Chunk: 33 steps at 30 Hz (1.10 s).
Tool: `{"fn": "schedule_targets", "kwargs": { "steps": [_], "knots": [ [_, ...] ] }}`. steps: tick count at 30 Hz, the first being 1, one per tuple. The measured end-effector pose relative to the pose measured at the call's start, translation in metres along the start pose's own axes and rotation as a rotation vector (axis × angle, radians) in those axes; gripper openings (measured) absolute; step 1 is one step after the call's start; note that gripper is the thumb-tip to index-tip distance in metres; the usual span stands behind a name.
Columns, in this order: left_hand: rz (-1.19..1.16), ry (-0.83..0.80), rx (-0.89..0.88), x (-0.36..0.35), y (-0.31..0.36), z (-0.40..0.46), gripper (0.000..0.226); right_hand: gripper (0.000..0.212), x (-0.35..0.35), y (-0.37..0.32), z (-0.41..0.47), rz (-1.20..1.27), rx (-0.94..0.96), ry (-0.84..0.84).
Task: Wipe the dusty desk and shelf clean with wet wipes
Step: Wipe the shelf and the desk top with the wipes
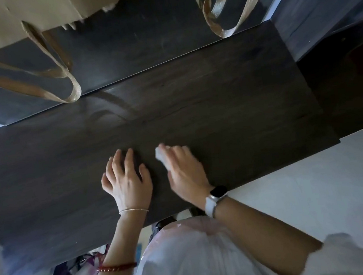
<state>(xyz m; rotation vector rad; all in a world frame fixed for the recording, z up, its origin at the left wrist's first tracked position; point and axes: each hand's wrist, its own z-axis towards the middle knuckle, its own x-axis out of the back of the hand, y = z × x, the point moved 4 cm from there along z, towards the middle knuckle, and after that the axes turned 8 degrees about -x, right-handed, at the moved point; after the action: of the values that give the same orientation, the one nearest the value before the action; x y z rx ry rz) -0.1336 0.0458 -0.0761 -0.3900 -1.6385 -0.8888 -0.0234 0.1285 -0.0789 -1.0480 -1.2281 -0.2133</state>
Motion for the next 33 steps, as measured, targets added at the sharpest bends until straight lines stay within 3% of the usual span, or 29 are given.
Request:
{"fn": "schedule_targets", "kwargs": {
  "steps": [2,4,10,13,16,20,22,23,27,29,30,33],
  "knots": [
    [0.045,-0.080,0.029,-0.001,-0.012,-0.002,0.065,0.043,-0.011,-0.019,-0.012,0.036,0.154,-0.113],
    [0.070,-0.146,0.025,-0.004,-0.021,-0.005,0.070,0.040,0.002,0.004,-0.008,0.065,0.097,-0.072],
    [0.125,-0.144,-0.004,-0.011,-0.025,-0.009,0.066,0.049,0.096,0.145,-0.010,-0.203,-0.591,0.361],
    [0.117,-0.155,-0.024,-0.009,-0.027,-0.007,0.067,0.047,0.095,0.155,-0.036,-0.251,-0.789,0.404],
    [0.114,-0.184,-0.088,-0.002,-0.035,-0.006,0.065,0.053,0.055,0.100,-0.054,-0.216,-0.666,0.361],
    [0.065,-0.211,-0.193,0.010,-0.056,-0.010,0.056,0.059,-0.026,-0.019,-0.076,-0.144,-0.175,0.161],
    [0.062,-0.212,-0.202,0.019,-0.078,-0.019,0.055,0.051,-0.042,-0.042,-0.084,-0.162,-0.063,0.059],
    [0.070,-0.216,-0.205,0.022,-0.089,-0.024,0.054,0.045,-0.038,-0.033,-0.082,-0.162,-0.124,0.073],
    [0.092,-0.192,-0.238,0.038,-0.143,-0.046,0.056,0.043,-0.003,0.020,-0.069,-0.123,-0.669,0.379],
    [0.087,-0.173,-0.221,0.046,-0.168,-0.054,0.055,0.038,-0.020,-0.015,-0.064,-0.053,-0.696,0.401],
    [0.086,-0.167,-0.199,0.050,-0.181,-0.058,0.054,0.036,-0.043,-0.050,-0.063,-0.019,-0.609,0.348],
    [0.083,-0.146,-0.113,0.065,-0.223,-0.070,0.052,0.043,-0.125,-0.173,-0.090,-0.042,-0.067,0.153]
  ]
}}
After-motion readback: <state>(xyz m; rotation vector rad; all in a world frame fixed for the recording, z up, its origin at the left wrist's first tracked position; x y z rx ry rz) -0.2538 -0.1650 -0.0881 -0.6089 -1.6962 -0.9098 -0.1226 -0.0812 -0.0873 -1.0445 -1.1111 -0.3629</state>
